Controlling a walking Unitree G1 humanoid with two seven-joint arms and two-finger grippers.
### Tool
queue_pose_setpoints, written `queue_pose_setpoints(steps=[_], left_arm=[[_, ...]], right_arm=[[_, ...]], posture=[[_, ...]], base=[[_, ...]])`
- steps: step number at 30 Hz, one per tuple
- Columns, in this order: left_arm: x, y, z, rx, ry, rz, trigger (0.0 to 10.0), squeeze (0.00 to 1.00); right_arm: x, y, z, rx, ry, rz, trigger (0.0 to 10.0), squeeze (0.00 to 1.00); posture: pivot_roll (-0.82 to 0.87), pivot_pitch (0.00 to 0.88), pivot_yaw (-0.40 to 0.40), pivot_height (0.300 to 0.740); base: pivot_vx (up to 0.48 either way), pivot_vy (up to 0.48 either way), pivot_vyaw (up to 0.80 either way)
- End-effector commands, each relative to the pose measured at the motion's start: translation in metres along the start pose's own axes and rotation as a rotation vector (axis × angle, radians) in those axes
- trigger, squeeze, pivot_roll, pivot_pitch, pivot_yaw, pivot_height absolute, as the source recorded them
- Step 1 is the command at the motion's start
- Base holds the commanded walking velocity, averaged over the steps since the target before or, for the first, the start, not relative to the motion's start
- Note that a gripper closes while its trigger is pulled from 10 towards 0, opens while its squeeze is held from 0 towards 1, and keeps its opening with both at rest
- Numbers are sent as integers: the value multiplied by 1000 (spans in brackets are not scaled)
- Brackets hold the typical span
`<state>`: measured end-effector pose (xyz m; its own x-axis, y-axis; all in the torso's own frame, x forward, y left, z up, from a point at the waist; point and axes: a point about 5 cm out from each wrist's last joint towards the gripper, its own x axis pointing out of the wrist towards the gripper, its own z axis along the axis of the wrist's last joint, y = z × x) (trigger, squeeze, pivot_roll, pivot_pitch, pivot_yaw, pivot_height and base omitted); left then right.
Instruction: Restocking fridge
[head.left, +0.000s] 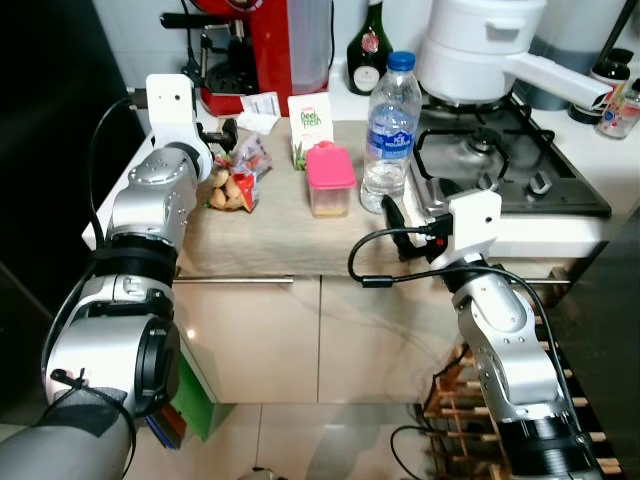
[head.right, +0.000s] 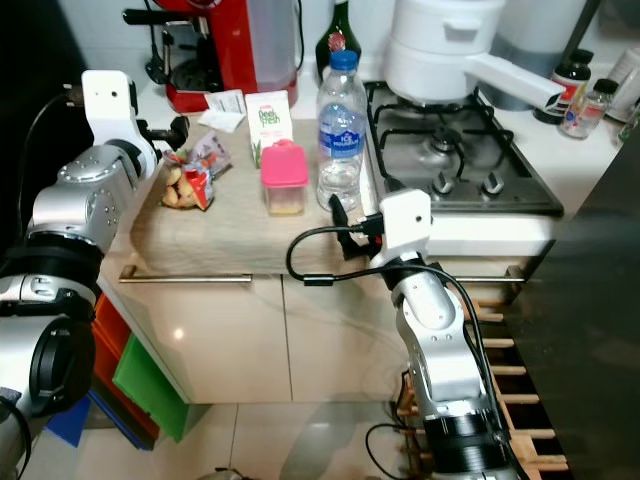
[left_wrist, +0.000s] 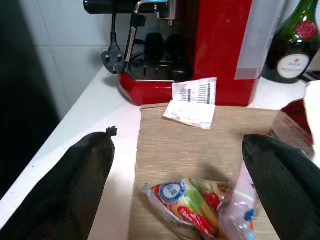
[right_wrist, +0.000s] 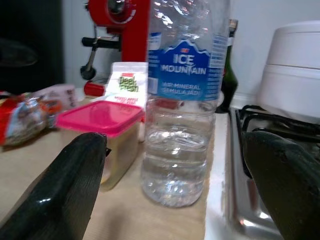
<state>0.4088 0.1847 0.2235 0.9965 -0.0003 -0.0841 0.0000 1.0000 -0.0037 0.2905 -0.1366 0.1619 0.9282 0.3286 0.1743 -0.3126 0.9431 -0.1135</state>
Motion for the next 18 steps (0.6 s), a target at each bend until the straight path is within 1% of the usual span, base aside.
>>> queue_pose_setpoints(steps=[1,4,6,7,8,10,11,13,14,15,16,18], left_arm=[[2,-10,1,2,15,-36,10000,0],[2,-15,1,-4,17,-57,10000,0],[2,-21,1,-8,17,-83,10000,0],[2,-21,1,-8,17,-83,10000,0],[2,-29,-2,-10,30,-109,10000,0],[2,-31,-6,-5,42,-115,10000,0],[2,-31,-16,21,79,-96,10000,0],[2,-30,-21,38,95,-76,10000,0],[1,-28,-22,63,96,-56,10000,0],[1,-28,-22,63,96,-56,10000,0],[1,-26,-23,82,94,-41,10000,0],[-1,-27,-31,96,112,-9,10000,0]], right_arm=[[-7,-6,5,9,9,-6,10000,0],[-11,-4,8,2,13,13,10000,0],[-14,-1,10,13,21,43,10000,0],[-14,-1,10,13,21,43,10000,0],[-16,2,11,31,31,70,10000,0],[-16,4,12,41,35,80,10000,0],[-16,7,13,58,45,93,10000,0],[-16,8,13,63,51,97,10000,0],[-16,8,13,64,55,100,10000,0],[-16,8,13,64,55,100,10000,0],[-17,8,13,65,57,101,10000,0],[-17,9,13,74,66,104,10000,0]], posture=[[-141,0,63,740],[-146,0,66,740],[-150,0,66,740],[-150,0,66,740],[-149,0,64,740],[-147,0,61,740],[-144,0,59,740],[-144,0,58,740],[-143,0,58,740],[-143,0,58,740],[-142,0,57,740],[-142,0,56,740]], base=[[0,0,0],[0,0,0],[0,0,0],[0,0,0],[0,0,0],[0,0,0],[0,0,0],[0,0,0],[0,0,0],[0,0,0],[0,0,0],[0,0,0]])
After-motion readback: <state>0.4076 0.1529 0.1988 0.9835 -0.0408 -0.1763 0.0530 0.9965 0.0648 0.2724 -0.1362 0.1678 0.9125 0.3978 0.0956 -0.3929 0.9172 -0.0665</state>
